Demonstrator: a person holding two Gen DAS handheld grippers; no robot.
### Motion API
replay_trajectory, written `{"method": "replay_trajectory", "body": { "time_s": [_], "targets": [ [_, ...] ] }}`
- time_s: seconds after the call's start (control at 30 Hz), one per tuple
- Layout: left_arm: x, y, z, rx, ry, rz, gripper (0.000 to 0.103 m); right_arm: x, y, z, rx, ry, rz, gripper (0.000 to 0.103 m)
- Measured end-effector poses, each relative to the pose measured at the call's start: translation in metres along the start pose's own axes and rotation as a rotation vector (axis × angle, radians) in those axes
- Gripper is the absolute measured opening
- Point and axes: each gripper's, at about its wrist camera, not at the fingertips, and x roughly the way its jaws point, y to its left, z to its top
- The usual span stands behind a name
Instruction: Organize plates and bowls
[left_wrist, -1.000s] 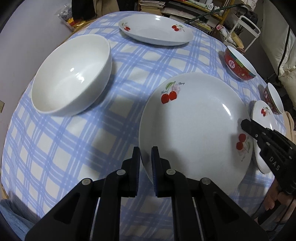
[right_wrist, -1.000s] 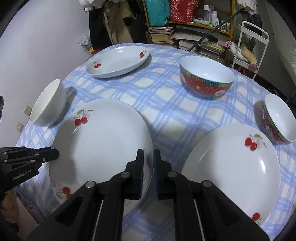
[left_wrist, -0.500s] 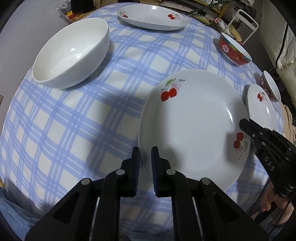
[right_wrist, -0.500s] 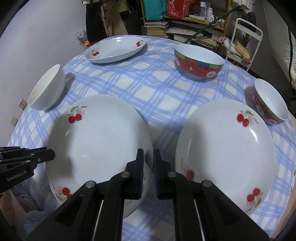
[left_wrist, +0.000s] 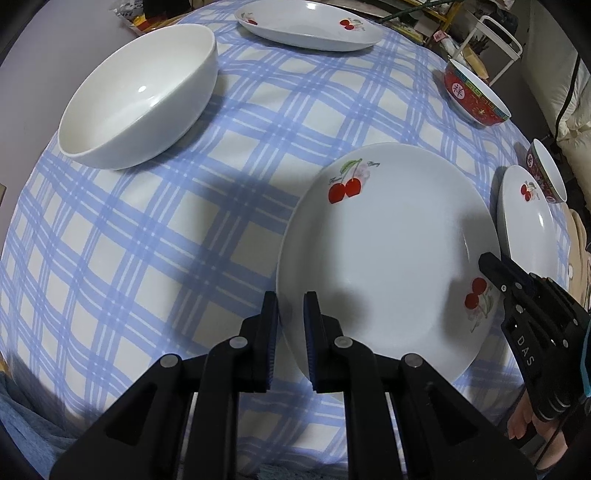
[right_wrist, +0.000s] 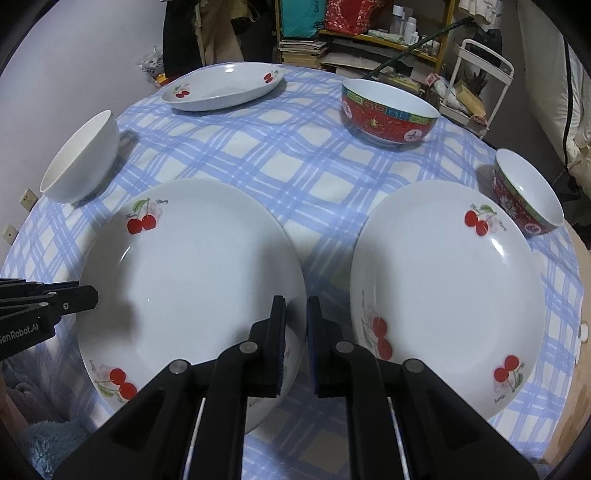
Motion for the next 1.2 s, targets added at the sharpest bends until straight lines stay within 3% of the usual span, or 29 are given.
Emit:
{"method": "replay_trajectory", "body": {
  "time_s": [0.37,0.7,0.9,1.1,1.2],
  "targets": [
    [0.012,-0.017,0.002,0.041,0.008,0.049,0.016,0.0,0.002,-0.003,-0.011,-0.008,-0.011,0.013],
    [0.011,-0.015,-0.001,0.025,0.006,0.047,0.017,-0.006,-0.004,-0.004,0.007,-0.017,0.006,0.013],
    [-0.007,-0.033,-0.002,0.134,-0.069,0.122,0.017,-0.025,-0.019,-0.001,0.072,-0.056,0.027,0.013],
    [-0.03,-0.049,0.007,0.178,-0.151,0.131,0.02,-0.045,-0.046,0.002,0.126,-0.076,-0.017,0.013],
    [-0.039,-0.059,0.013,0.208,-0.178,0.143,0.027,-0.056,-0.062,0.006,0.151,-0.101,-0.051,0.02]
  ]
}}
